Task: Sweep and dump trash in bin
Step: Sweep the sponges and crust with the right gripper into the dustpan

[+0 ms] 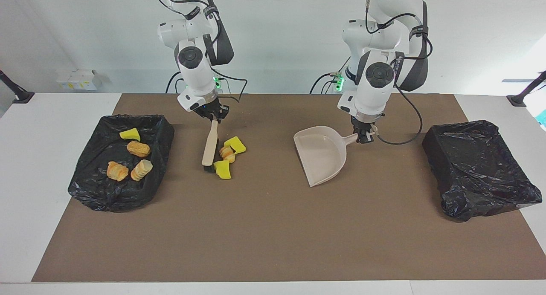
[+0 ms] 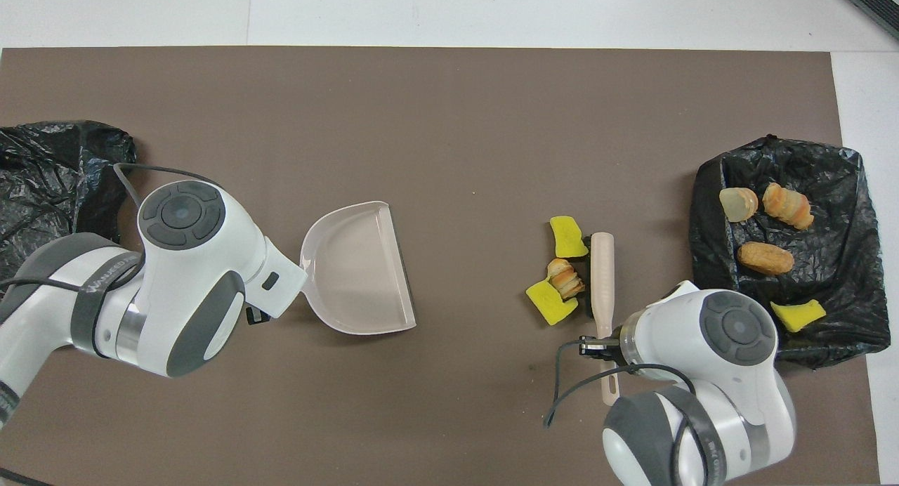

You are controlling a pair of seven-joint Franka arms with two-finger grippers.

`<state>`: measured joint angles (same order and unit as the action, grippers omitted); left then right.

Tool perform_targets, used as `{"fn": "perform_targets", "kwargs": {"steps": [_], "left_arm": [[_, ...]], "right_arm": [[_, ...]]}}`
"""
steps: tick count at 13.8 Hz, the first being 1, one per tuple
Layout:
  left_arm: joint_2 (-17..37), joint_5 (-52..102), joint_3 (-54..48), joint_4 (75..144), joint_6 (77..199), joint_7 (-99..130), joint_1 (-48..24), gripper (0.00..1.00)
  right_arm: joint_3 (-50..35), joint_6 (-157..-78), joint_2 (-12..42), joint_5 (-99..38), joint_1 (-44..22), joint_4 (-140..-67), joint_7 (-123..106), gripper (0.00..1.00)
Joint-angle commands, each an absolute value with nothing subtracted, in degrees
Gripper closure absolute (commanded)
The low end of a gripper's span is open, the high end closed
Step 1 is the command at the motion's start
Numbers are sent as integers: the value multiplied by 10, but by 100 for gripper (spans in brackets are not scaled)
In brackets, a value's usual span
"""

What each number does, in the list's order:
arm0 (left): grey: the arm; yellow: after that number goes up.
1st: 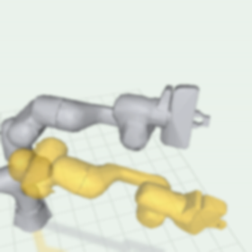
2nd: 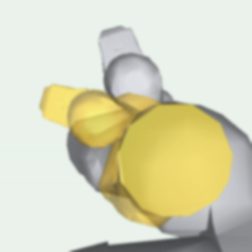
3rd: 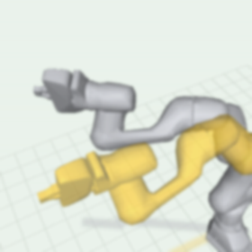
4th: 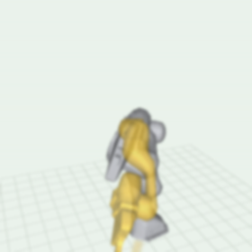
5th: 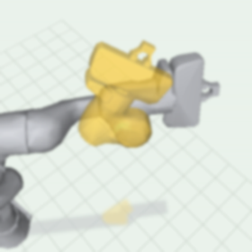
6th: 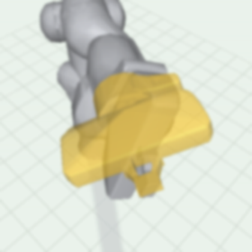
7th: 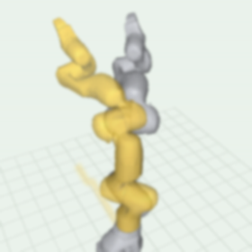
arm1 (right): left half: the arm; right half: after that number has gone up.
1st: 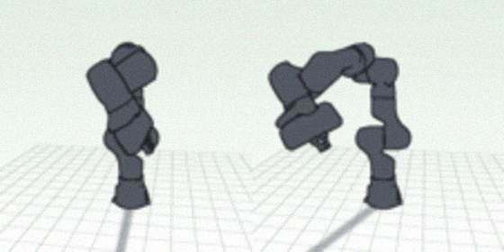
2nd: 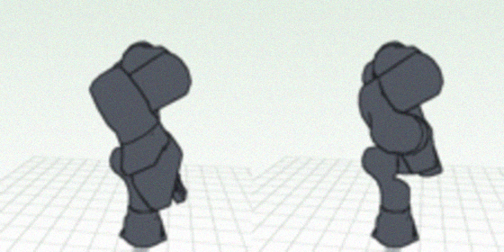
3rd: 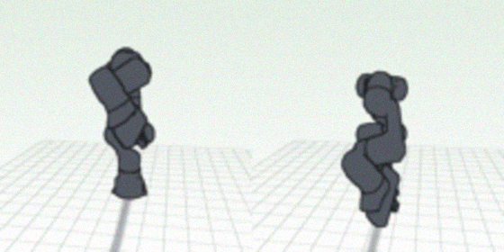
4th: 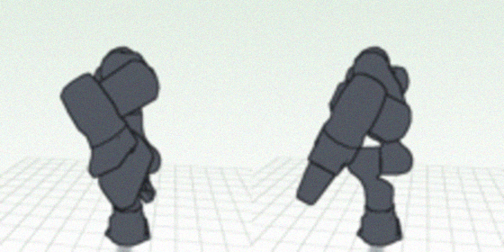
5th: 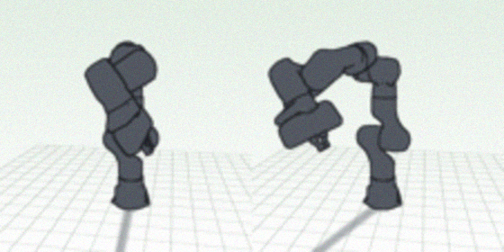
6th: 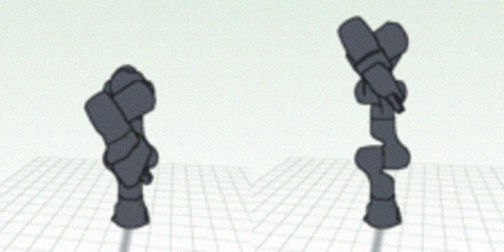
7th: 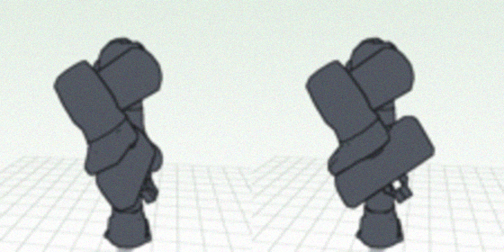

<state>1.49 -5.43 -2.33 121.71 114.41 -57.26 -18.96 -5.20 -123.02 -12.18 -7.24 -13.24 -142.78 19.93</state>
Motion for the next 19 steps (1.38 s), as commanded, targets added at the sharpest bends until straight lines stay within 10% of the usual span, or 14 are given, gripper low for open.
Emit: {"fn": "perform_targets", "kwargs": {"steps": [1,19], "left_arm": [[-11,-63,-19,1287,1210,-577,-198,100],[-1,-87,-19,1303,1267,-577,-217,100]], "right_arm": [[-52,-1255,-119,-92,-152,-1436,214,100],[-58,-1258,79,-120,-343,-1231,410,100]]}}
